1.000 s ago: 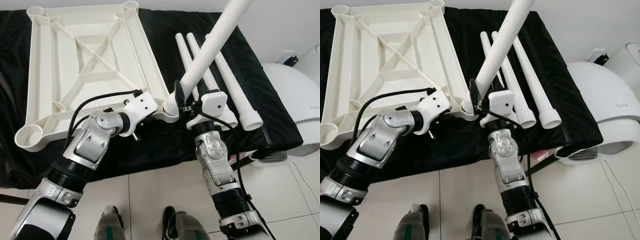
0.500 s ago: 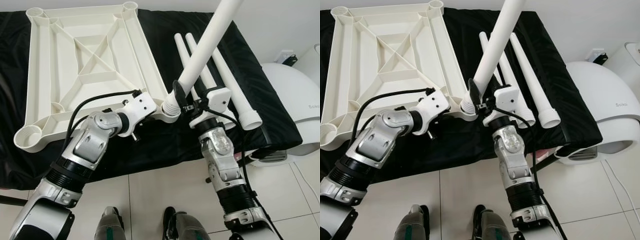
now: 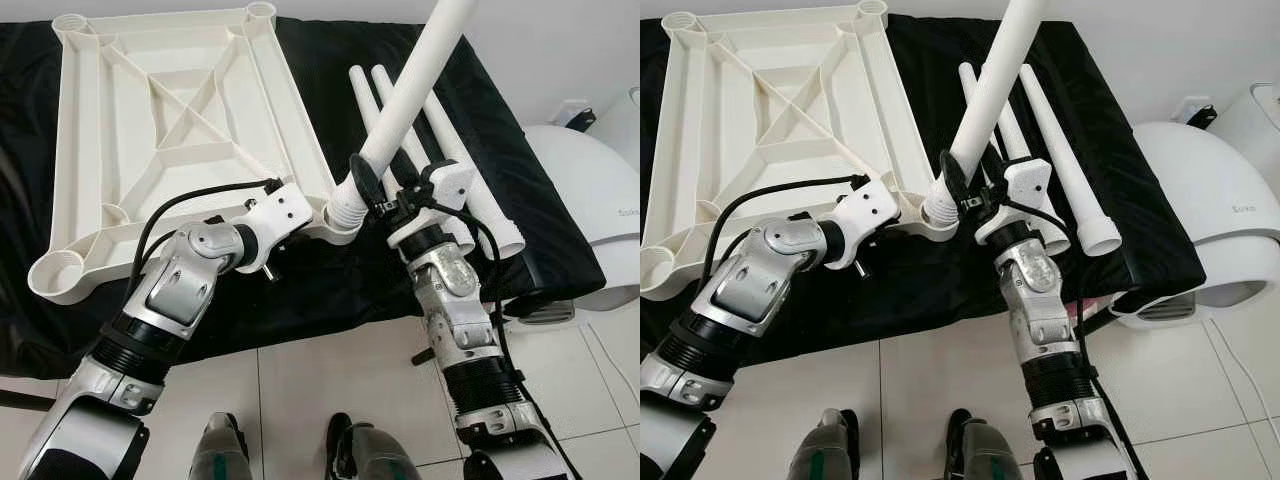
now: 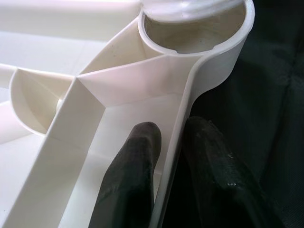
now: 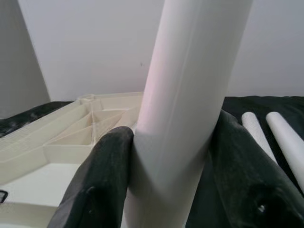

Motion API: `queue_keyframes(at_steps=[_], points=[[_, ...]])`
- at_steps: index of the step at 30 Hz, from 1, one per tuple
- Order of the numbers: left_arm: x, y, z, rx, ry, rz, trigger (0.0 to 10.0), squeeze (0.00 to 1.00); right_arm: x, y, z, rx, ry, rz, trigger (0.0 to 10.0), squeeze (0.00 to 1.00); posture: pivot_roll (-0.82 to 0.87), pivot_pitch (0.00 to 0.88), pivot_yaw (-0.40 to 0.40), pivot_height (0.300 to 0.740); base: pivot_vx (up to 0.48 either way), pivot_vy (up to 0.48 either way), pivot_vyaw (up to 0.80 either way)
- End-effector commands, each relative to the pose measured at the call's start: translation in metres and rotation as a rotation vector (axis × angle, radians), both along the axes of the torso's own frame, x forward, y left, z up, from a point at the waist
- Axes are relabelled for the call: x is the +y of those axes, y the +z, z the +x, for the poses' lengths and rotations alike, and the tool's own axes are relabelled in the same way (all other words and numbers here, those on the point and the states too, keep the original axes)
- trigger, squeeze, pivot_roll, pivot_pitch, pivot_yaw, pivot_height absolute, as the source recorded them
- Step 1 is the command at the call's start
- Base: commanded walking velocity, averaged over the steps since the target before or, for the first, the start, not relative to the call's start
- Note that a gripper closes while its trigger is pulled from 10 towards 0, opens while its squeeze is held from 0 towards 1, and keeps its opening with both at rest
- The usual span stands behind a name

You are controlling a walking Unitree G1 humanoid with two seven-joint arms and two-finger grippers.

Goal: Building children table

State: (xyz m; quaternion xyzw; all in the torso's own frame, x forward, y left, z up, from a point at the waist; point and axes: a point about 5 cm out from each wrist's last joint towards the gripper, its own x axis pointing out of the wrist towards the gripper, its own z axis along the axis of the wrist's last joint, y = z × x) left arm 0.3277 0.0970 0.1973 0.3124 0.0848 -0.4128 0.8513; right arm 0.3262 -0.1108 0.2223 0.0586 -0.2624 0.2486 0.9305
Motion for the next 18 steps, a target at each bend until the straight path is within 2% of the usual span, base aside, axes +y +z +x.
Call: queue_keyframes(at_steps=[1, 4, 12, 15, 18], points=[[-0.001, 0.016, 0.001, -0.087, -0.006, -0.012, 10.0, 0.00, -0.008, 0.004, 0.001, -0.010, 0.006, 0.016, 10.0, 0.00, 0.09, 0.206, -0.064, 0.740, 0.000, 0.000, 0.00], [0.001, 0.016, 0.001, -0.085, -0.004, -0.009, 10.0, 0.00, -0.016, 0.011, 0.004, -0.014, 0.071, 0.007, 10.0, 0.00, 0.09, 0.201, -0.066, 0.740, 0.000, 0.000, 0.00], [0.004, 0.013, -0.001, -0.076, -0.010, 0.000, 10.0, 0.00, -0.022, 0.016, 0.007, -0.010, 0.106, 0.015, 10.0, 0.00, 0.09, 0.197, -0.067, 0.740, 0.000, 0.000, 0.00], [0.004, 0.010, -0.003, -0.058, -0.018, 0.001, 10.0, 0.00, -0.022, 0.018, 0.007, 0.000, 0.156, 0.017, 10.0, 0.00, 0.09, 0.193, -0.064, 0.740, 0.000, 0.000, 0.00], [0.003, 0.005, -0.006, -0.034, -0.027, -0.004, 10.0, 0.00, -0.019, 0.017, 0.005, -0.010, 0.210, -0.032, 10.0, 0.00, 0.09, 0.188, -0.061, 0.740, 0.000, 0.000, 0.00]])
